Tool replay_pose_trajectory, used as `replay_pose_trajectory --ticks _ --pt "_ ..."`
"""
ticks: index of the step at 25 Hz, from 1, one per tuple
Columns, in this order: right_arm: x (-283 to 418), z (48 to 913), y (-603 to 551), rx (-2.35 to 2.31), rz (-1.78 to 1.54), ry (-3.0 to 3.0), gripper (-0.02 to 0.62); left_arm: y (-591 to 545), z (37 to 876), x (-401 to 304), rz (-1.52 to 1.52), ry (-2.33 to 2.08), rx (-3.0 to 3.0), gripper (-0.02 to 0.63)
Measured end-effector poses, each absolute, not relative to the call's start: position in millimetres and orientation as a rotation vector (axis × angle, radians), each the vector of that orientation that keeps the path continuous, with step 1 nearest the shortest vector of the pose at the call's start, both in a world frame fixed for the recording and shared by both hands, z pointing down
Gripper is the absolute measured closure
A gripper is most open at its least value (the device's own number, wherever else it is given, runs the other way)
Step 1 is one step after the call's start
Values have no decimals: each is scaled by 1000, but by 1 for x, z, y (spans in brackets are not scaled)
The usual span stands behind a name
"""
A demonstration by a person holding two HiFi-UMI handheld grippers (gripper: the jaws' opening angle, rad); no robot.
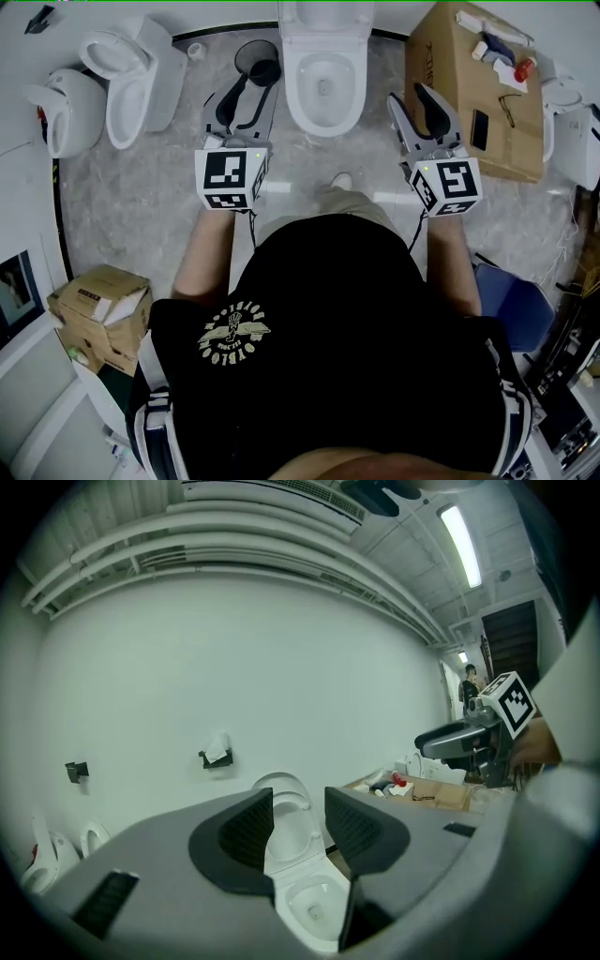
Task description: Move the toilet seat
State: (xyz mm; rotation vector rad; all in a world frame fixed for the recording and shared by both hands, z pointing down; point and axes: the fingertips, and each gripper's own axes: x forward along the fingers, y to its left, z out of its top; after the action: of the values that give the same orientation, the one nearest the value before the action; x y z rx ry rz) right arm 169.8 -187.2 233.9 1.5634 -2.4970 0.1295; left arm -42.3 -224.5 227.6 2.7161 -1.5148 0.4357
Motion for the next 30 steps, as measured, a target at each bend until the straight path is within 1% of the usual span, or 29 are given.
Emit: replay_pose_trajectory --ticks 9,13,23,30 --pt "211 228 -251 1503 107 -2568 414 -277 220 -1 435 -1603 2688 433" --pt "222 241 -273 1483 129 -2586 414 -290 224 4 471 -1636 2665 433" --pt "216 263 -305 1465 188 -2583 414 -319 250 -7 571 -1625 2629 433" --pt "205 259 -332 1525 191 -2537 414 -369 259 -6 591 -1529 2695 433"
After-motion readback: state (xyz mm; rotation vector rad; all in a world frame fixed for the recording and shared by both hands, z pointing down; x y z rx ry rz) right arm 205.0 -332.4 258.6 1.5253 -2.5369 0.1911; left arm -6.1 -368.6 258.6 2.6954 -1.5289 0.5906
